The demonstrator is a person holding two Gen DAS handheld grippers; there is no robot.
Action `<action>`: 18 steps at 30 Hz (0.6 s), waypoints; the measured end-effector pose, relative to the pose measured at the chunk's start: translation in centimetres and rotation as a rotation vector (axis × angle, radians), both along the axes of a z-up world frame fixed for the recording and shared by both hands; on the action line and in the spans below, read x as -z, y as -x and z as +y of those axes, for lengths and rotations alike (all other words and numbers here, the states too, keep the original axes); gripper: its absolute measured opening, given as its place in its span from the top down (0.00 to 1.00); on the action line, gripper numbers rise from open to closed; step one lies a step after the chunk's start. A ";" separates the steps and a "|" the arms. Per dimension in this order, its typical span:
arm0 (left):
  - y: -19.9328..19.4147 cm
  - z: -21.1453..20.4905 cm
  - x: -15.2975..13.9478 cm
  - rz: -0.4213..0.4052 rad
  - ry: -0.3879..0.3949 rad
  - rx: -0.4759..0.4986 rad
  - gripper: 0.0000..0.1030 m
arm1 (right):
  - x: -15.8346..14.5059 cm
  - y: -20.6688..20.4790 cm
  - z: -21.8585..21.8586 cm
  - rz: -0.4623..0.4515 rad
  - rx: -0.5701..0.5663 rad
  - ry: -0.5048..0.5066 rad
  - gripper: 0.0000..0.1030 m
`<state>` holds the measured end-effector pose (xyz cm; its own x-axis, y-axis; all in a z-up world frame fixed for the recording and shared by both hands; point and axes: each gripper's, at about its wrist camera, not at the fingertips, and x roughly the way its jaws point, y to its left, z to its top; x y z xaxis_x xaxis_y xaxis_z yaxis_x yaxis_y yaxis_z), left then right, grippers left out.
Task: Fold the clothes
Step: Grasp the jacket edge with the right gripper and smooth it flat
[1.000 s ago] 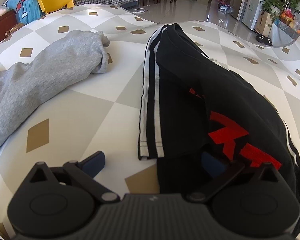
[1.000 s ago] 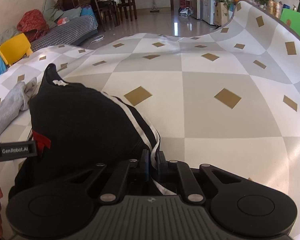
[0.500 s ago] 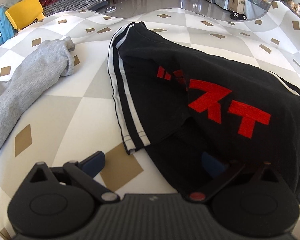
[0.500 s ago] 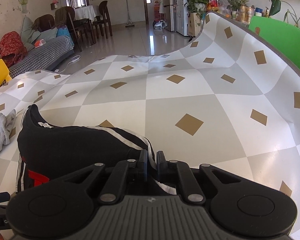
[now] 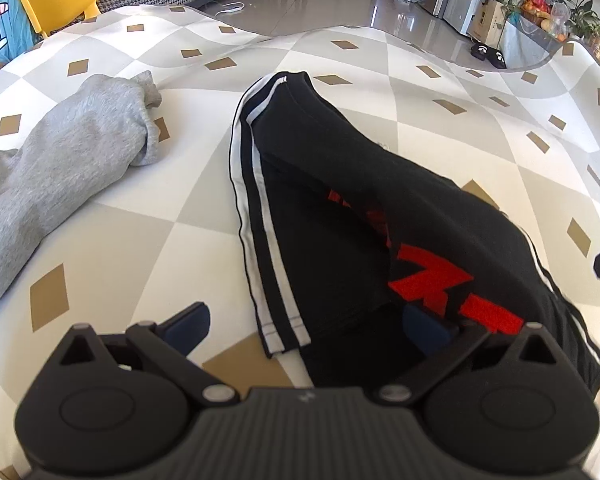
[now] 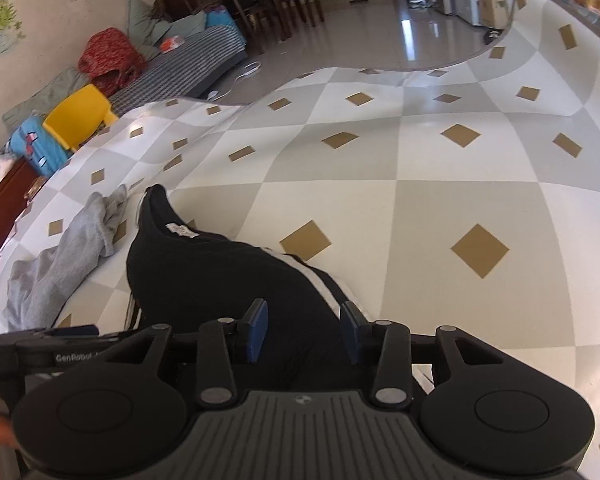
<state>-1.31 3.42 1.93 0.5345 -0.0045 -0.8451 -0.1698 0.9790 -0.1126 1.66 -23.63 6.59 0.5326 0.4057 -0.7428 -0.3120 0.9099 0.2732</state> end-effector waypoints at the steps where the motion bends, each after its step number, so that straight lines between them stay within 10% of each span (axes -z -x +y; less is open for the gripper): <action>1: -0.3 0.3 -0.2 -0.001 0.008 0.002 0.00 | 0.3 -0.3 0.4 0.019 -0.035 -0.005 0.59; 18: -5.3 0.0 0.6 0.047 0.061 0.150 0.00 | 4.6 -3.9 4.6 -0.001 -0.233 0.220 0.54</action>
